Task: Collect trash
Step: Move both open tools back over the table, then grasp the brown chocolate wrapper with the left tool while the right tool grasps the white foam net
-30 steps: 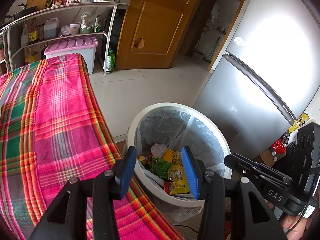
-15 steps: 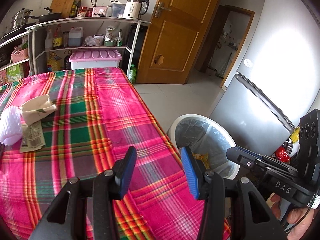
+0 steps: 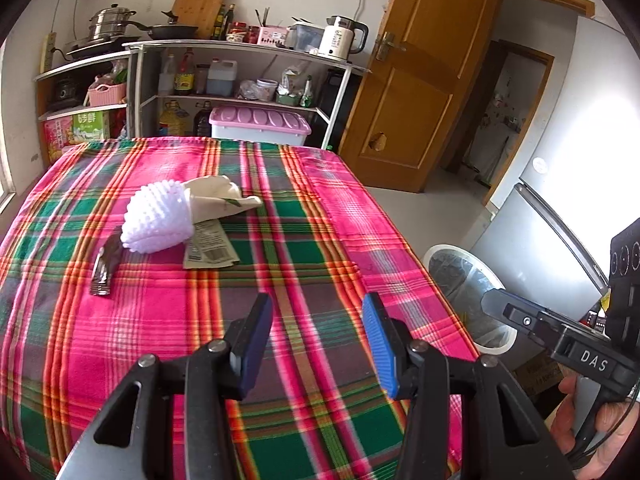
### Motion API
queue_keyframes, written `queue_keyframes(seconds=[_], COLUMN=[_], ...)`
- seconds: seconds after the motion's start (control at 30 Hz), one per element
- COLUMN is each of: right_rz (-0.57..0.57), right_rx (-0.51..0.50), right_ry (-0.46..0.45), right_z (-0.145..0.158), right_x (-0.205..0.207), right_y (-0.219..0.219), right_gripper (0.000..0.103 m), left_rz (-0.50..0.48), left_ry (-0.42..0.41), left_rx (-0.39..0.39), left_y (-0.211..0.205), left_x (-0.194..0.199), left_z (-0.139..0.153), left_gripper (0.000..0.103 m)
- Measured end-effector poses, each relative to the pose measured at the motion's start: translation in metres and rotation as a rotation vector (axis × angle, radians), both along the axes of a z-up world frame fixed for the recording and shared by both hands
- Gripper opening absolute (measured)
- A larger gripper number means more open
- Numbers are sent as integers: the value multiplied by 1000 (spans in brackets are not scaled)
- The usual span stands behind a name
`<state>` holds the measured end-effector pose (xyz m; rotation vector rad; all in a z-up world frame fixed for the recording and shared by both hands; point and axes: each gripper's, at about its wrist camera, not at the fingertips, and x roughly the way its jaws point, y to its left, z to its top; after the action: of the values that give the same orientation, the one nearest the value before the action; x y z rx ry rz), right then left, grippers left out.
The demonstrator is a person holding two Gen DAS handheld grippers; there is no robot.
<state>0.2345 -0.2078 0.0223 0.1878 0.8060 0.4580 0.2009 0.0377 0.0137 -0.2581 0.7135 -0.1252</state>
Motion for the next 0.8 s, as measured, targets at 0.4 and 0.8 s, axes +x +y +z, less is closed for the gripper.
queue_keyframes(seconds=[0.4, 0.8], right_rz=[101, 168], right_rx=[-21, -37], right_ry=[18, 43], right_z=[-5, -22], right_x=[11, 43], right_y=[52, 106], right_gripper=[41, 41], left_rz=[149, 250], left_ry=[15, 67], left_rx=[1, 46], left_y=[73, 133], left_x=[-10, 22], left_z=[-11, -35], left_gripper=[49, 49])
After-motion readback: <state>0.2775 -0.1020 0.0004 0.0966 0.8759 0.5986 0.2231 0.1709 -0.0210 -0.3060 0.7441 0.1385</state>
